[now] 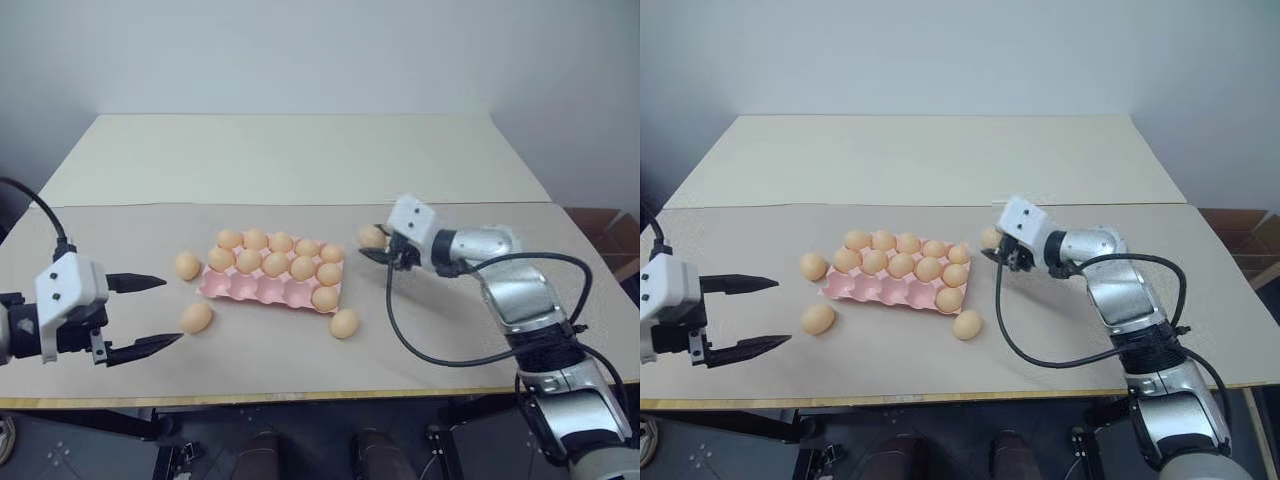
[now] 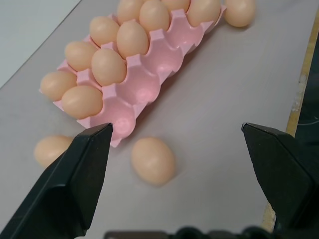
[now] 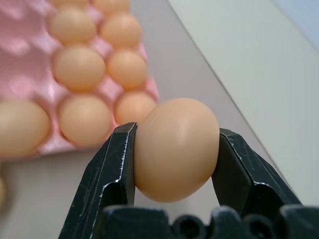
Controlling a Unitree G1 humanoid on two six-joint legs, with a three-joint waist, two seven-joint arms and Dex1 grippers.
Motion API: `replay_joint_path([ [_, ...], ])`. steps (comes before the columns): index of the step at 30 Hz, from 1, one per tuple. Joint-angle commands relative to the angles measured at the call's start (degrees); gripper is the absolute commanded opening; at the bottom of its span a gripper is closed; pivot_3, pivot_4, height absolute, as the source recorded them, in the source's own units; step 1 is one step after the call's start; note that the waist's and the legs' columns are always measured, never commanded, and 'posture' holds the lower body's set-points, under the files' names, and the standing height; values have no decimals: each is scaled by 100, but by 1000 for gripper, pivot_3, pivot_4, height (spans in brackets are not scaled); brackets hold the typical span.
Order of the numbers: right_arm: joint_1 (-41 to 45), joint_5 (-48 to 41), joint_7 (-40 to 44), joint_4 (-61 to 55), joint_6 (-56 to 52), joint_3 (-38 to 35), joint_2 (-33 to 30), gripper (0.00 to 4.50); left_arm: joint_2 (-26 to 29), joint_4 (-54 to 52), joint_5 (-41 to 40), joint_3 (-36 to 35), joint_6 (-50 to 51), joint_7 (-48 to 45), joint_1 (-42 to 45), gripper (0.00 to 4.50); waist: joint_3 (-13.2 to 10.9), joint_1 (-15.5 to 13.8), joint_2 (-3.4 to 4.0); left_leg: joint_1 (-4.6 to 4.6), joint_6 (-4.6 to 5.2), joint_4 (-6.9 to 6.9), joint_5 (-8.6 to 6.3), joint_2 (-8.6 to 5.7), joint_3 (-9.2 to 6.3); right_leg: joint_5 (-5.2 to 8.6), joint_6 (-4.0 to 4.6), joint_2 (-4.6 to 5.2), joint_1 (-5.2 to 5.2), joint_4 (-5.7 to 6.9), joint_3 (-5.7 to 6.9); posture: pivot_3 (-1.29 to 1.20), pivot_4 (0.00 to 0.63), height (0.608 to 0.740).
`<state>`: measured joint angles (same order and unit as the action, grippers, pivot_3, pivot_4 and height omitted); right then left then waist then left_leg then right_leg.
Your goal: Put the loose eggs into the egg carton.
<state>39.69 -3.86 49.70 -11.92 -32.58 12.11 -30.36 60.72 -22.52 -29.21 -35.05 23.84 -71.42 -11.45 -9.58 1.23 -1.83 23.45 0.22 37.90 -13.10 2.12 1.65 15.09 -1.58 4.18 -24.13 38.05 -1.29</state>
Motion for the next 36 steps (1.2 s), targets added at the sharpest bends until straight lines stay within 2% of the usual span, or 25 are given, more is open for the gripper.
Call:
replay_joint_path([
  [1, 113, -174, -150, -618, -410, 154, 234, 1985, 11, -15, 24, -194, -100, -11, -16, 4500, 0, -9, 0, 0, 0, 0, 0, -1, 0, 0, 0, 1, 1, 0, 0, 0, 150, 740],
  [9, 54, 157, -582, -233, -196, 921, 939, 1985, -4, -71, 24, -180, -82, 16, -67, 4500, 1, -21, -1, 2, 0, 0, 0, -7, 1, 0, 0, 7, 0, -2, 3, 0, 150, 740],
  [17, 56, 395, -814, 301, 208, 1186, 1326, 1985, -19, -143, 30, -288, -73, 12, -220, 4500, 1, -15, -1, 2, 0, 0, 0, -7, 1, 0, 0, 6, -1, -1, 3, 0, 150, 740],
  [18, 50, 402, -791, 315, 266, 1207, 1335, 2648, -22, -150, 27, -298, -73, 14, -236, 4500, 1, -15, -1, 2, 0, 0, 0, -6, 1, 0, 0, 5, -1, -1, 3, 0, 150, 740],
  [19, 45, 406, -773, 302, 291, 1224, 1345, 2852, -25, -159, 19, -311, -68, 16, -248, 4500, 1, -14, -1, 1, 0, 0, 0, -6, 1, 0, 0, 6, -1, -1, 3, 0, 150, 740],
  [24, -27, 502, -706, 157, 444, 1325, 1252, 4457, -37, -178, 18, -352, -69, 26, -292, 4500, 1, -15, -1, 1, 0, 0, 0, -7, 0, 0, 0, 7, 0, -2, 3, 0, 150, 740],
  [32, -156, 517, -683, -296, 396, 1177, 960, 4457, 29, -64, 20, -185, -105, 27, -135, 4500, 1, -18, -1, 1, 0, 0, 0, -6, 0, 0, 0, 6, 0, -2, 3, 0, 150, 740],
  [36, -534, -24, -204, -1376, -105, 550, 228, 4457, 76, -21, 5, -70, -103, -23, 3, 4500, 1, -62, -2, 8, 0, 0, 0, -10, -3, 0, 0, 11, 0, -7, 9, 0, 150, 740],
])
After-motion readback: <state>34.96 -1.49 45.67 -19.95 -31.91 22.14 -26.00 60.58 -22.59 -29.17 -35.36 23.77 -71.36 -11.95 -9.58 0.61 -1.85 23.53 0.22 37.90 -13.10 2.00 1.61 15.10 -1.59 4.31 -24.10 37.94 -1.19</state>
